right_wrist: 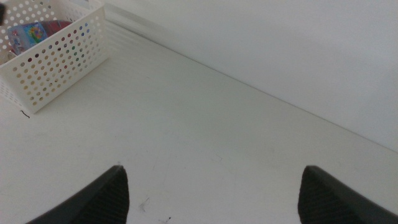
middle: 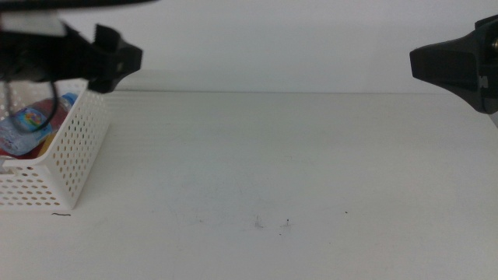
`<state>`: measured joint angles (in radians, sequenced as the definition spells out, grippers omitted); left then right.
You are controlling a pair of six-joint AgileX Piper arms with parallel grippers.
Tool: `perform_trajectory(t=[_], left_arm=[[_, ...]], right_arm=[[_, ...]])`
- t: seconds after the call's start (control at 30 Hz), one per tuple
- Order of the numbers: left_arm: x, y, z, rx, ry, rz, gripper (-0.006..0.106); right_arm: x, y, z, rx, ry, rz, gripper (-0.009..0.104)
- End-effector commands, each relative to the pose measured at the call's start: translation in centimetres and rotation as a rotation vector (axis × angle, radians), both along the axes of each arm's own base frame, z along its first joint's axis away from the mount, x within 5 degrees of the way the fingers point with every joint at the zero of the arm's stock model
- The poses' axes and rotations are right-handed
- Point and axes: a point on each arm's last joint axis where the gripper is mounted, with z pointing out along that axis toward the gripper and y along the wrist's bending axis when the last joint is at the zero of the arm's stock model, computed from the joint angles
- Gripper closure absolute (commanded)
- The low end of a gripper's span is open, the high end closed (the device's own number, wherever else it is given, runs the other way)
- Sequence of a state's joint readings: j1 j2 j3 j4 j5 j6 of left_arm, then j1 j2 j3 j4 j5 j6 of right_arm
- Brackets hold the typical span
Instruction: Use arms to grab the bottles and put them into the dustbin to the left of the table.
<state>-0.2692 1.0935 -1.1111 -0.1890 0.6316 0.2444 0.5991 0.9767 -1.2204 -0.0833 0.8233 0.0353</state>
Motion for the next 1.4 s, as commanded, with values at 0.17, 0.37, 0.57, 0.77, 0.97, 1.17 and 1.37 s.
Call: perform_trajectory(t=[0.17,0.37,0.57,0.77,0.97,1.17,1.37], left_arm=[[-2.6,0.7,0.5,-0.029,-0.070,0.009,0.007],[-3.0,0.9,1.1,-0.025,-0.119,0.012,0.007],[-2.9,0.9,1.2,-0.025,-0.136,0.015,0.007],[-2.9,1.0,1.2,-0.006,-0.141,0.017,0.007],[-3.8,1.4,0.4,0.018,-0.145,0.020,0.007],[-7.1,3.4,-3.7,-0.023,-0.242,0.105,0.007],[-11.9,5.9,-10.1,-0.093,-0.346,0.269,0.007]], right_arm=[[0.0,-0.1,0.3,0.000,-0.024,0.001,0.002],[0.0,-0.1,0.3,0.000,-0.024,0.001,0.002],[0.0,-0.1,0.3,0.000,-0.024,0.001,0.002],[0.1,0.0,-0.2,-0.008,-0.014,0.002,0.002],[1.4,-1.4,-2.2,0.049,-0.062,-0.095,0.002],[0.5,-6.4,-3.9,0.214,-0.206,-0.348,0.002],[-4.0,-9.5,-8.9,0.204,-0.215,-0.531,0.002]])
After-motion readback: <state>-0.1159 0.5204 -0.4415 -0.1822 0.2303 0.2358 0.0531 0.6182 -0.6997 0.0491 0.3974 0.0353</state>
